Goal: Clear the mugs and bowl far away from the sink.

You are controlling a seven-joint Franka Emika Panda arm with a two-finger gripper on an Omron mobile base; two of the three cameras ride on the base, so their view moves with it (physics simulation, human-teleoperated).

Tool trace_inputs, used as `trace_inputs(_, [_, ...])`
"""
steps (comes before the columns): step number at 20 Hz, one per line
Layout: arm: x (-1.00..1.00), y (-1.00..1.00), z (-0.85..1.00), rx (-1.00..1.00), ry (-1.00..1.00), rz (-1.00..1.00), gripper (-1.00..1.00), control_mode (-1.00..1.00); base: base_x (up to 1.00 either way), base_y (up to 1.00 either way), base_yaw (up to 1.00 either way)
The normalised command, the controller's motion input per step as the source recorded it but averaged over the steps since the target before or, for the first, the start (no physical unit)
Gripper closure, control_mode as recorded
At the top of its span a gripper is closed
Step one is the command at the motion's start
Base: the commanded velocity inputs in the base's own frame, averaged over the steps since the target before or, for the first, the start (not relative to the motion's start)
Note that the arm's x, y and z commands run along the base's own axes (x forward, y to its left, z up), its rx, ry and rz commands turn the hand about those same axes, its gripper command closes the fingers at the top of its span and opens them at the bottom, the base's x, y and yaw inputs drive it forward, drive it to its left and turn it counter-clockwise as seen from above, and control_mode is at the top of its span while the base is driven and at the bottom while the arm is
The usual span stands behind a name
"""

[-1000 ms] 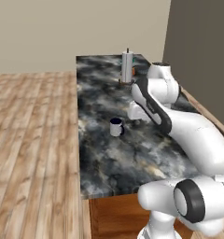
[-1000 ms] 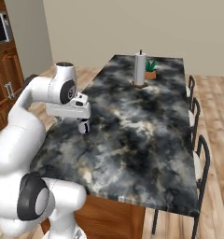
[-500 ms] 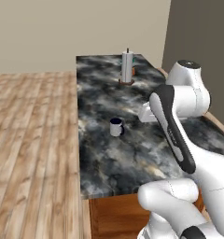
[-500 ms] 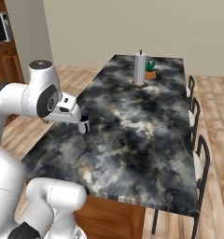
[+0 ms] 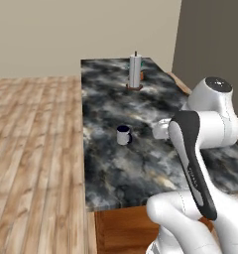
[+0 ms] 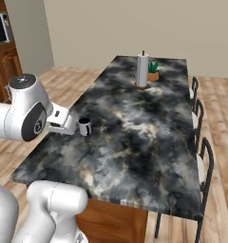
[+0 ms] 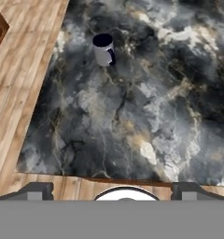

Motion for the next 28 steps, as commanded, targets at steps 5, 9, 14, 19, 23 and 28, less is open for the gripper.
trace_inputs(5, [-0.42, 0.01, 0.36, 0.00, 0.00, -0.01, -1.00, 1.00, -0.18, 0.00, 0.00])
trace_inputs(9, [0.00, 0.00, 0.00, 0.00, 0.00, 0.00, -1.00, 1.00, -1.00, 0.14, 0.18])
trace_inputs(14, [0.00, 0.00, 0.00, 0.00, 0.00, 0.00, -1.00, 1.00, -0.85, 0.48, 0.49])
trace_inputs(19, [0.00, 0.00, 0.00, 0.00, 0.00, 0.00, -1.00, 1.00, -0.01, 0.32, 0.95])
trace_inputs(23, [0.00, 0.00, 0.00, 0.00, 0.00, 0.00, -1.00, 1.00, 0.00, 0.02, 1.00])
trace_inputs(28, [0.00, 0.00, 0.00, 0.00, 0.00, 0.00, -1.00, 1.00, 0.00, 0.00, 1.00])
